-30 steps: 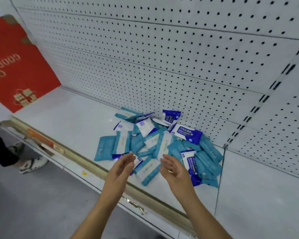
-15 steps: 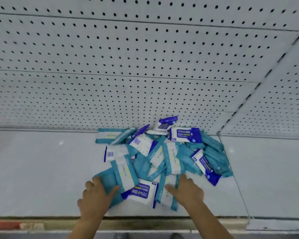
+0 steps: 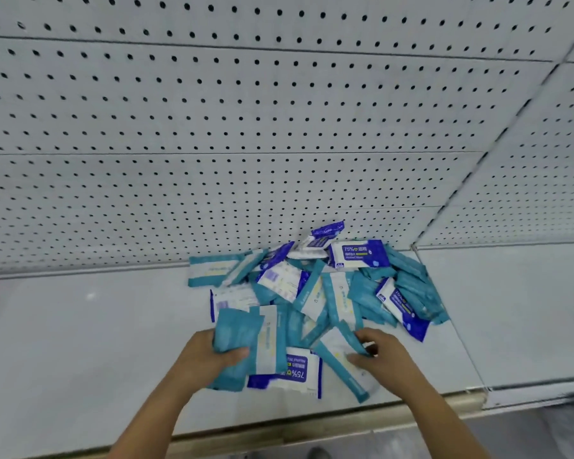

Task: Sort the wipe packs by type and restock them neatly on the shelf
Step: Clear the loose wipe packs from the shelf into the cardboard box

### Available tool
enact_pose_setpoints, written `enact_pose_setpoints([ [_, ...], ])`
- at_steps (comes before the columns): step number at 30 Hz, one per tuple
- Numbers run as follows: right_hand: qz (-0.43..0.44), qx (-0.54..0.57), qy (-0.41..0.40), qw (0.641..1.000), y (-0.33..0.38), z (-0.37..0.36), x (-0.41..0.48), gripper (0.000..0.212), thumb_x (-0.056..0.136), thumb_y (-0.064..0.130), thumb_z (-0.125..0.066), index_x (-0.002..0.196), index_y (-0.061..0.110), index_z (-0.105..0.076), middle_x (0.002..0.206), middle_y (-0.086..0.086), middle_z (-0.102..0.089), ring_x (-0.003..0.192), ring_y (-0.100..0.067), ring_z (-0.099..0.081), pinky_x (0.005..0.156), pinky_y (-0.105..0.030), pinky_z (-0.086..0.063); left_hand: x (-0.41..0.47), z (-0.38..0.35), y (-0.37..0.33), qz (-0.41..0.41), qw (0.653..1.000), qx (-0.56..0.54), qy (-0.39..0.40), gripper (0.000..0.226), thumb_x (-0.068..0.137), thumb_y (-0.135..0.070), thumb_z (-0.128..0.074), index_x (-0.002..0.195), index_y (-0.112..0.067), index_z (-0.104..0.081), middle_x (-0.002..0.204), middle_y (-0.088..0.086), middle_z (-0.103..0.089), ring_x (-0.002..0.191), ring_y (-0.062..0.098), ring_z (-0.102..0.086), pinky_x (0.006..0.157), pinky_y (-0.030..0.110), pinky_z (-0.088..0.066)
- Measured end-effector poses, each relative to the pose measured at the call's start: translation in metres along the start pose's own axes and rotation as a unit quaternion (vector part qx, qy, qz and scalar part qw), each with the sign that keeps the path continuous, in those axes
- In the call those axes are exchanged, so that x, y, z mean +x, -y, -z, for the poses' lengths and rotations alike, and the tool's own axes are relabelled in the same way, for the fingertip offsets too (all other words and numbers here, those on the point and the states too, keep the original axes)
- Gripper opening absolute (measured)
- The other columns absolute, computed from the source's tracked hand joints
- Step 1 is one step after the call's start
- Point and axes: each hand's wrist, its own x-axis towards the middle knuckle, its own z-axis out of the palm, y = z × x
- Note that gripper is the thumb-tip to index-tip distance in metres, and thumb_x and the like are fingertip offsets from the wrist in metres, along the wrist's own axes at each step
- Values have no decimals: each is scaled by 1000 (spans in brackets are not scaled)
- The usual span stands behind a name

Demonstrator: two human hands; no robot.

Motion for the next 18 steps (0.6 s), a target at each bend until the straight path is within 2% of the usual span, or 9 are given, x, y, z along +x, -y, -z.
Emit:
enact_pose_setpoints([
  [3, 38, -17, 87, 995, 20, -7, -3, 19, 81, 19, -79, 98, 25, -71, 94, 10, -74, 84, 0, -67, 77, -20, -54, 13, -20, -21, 12, 996, 11, 92, 24, 84, -32, -79, 104, -26, -66, 101, -3, -74, 88, 12, -71, 68, 22, -56],
  [4, 48, -23, 102, 993, 25, -14, -2, 17, 81, 20, -79, 95, 25, -71, 91, 10, -73, 82, 2, -66, 75, -18, -53, 18, -29, -23, 15, 995, 40, 86, 27, 86, -35, -78, 107, -24, -66, 105, 0, -73, 92, 14, -69, 73, 26, -57],
  [6, 64, -51, 107, 991, 32, -33, 0, 14, 81, 19, -78, 85, 27, -68, 82, 9, -67, 75, 3, -61, 69, -14, -49, 32, -47, -14, 0, 988, 148, 38, 51, 79, -52, -73, 117, -19, -64, 116, 6, -66, 101, 20, -64, 88, 37, -56],
  [8, 82, -92, 86, 989, 34, -51, 3, 12, 80, 22, -77, 82, 26, -66, 81, 10, -63, 77, -1, -58, 72, -20, -49, 37, -60, -6, -15, 977, 213, -17, 70, 72, -60, -68, 128, -19, -56, 124, 8, -54, 112, 26, -57, 96, 40, -51],
  [11, 111, -156, 44, 981, 34, -67, 8, 12, 79, 29, -72, 89, 23, -69, 89, 8, -64, 84, -12, -59, 81, -37, -51, 29, -63, -9, -39, 986, 143, -77, 69, 74, -42, -82, 126, -20, -43, 120, 7, -49, 108, 28, -58, 89, 36, -50],
  [14, 121, -239, 34, 963, 36, -73, 8, 20, 83, 36, -66, 101, 29, -67, 103, 9, -64, 98, -13, -55, 88, -33, -44, 24, -53, -9, -19, 997, 17, -66, 77, 67, -24, -92, 122, -26, -38, 106, -6, -56, 98, 17, -60, 74, 27, -47],
  [16, 127, -261, 33, 956, 37, -74, 8, 24, 84, 40, -63, 107, 33, -65, 107, 13, -62, 103, -10, -53, 90, -31, -37, 23, -41, -1, 22, 995, -76, -63, 60, 69, -18, -91, 115, -18, -53, 106, -3, -65, 90, 14, -64, 65, 23, -49],
  [18, 135, -246, 37, 959, 43, -77, 11, 22, 83, 43, -64, 103, 32, -65, 98, 15, -62, 97, -9, -56, 85, -30, -38, 17, -28, 9, 47, 985, -153, -68, 32, 77, -16, -85, 103, -14, -66, 104, 7, -73, 84, 17, -70, 61, 25, -54],
])
